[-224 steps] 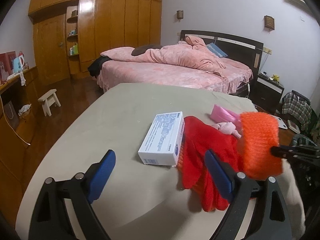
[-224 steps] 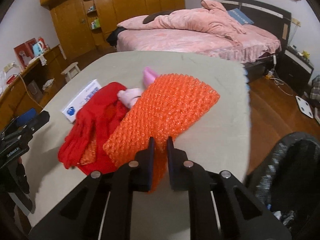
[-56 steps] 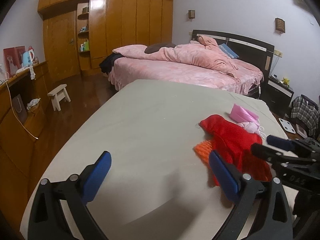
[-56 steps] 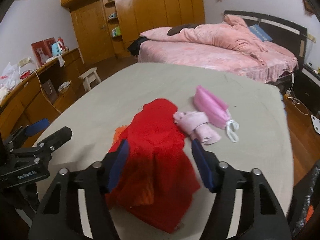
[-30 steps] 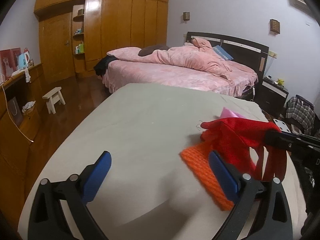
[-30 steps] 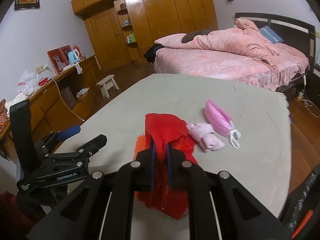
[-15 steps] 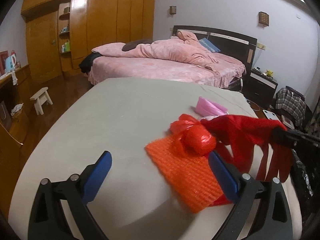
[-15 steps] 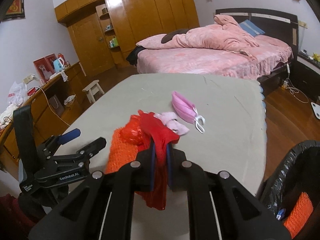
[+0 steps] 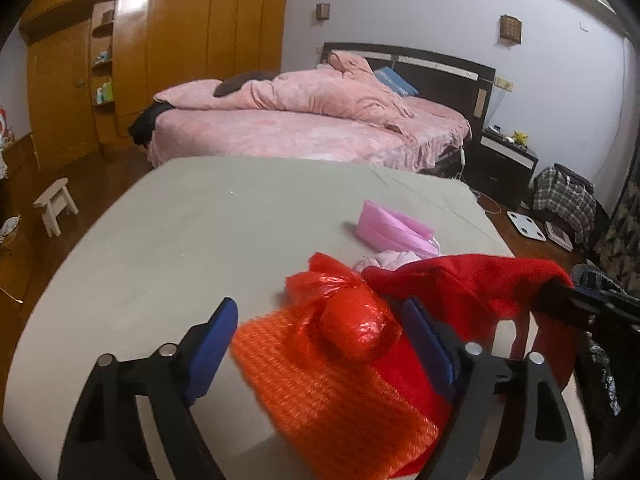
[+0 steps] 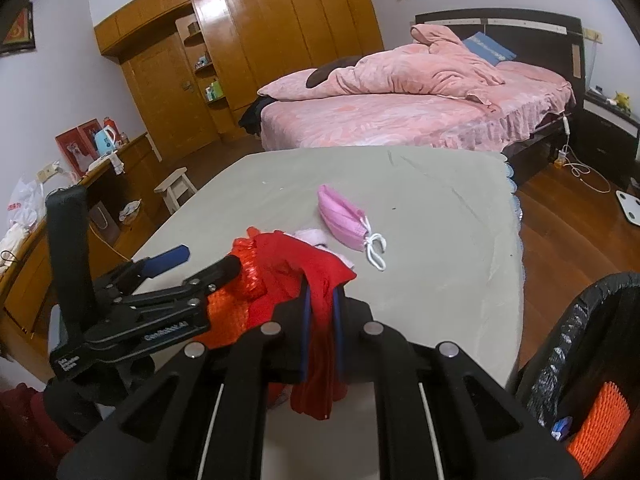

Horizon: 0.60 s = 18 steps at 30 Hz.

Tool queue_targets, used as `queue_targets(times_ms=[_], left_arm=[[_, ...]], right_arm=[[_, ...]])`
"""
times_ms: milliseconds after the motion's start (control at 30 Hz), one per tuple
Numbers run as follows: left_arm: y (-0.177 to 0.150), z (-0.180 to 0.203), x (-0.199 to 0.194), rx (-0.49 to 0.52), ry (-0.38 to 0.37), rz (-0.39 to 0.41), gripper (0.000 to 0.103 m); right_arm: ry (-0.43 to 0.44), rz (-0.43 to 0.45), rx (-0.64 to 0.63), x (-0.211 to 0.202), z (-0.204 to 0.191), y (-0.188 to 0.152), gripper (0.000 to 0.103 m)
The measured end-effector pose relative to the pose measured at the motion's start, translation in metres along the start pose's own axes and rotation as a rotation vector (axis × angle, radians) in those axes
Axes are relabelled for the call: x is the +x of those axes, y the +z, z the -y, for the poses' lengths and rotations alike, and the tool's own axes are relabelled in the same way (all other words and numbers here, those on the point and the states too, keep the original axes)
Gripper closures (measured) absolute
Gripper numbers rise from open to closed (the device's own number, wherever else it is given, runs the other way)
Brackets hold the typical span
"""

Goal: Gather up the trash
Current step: 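Grasp a red cloth with the right tool while the left tool grasps the red plastic bag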

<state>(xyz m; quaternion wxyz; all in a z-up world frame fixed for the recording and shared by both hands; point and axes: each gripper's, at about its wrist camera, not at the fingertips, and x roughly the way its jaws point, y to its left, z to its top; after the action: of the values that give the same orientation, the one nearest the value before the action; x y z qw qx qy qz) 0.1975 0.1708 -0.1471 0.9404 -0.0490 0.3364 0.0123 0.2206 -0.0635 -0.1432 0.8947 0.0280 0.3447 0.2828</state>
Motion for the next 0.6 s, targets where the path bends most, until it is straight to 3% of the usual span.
queue_targets(times_ms=[100, 133, 167, 233, 600], left_arm=[[0.000, 0.003, 0.011, 0.003, -0.026, -0.038, 0.030], [0.001, 0.004, 0.014, 0.005, -0.040, -0.052, 0.037], [0.000, 0.005, 0.016, 0.005, -0.052, -0.064, 0.050], [0.000, 0.006, 0.022, -0.003, -0.089, -0.087, 0.061], [0.007, 0.009, -0.018, -0.012, -0.074, 0.002, 0.067]], right_arm=[[-0.010, -0.004, -0.006, 0.004, 0.003, 0.002, 0.094], [-0.012, -0.004, -0.004, 0.005, 0.005, 0.002, 0.094], [-0.013, -0.005, 0.000, 0.006, 0.006, 0.003, 0.094], [-0.010, -0.005, 0.008, 0.007, 0.009, 0.003, 0.094], [0.006, 0.011, 0.003, -0.001, 0.006, 0.008, 0.094]])
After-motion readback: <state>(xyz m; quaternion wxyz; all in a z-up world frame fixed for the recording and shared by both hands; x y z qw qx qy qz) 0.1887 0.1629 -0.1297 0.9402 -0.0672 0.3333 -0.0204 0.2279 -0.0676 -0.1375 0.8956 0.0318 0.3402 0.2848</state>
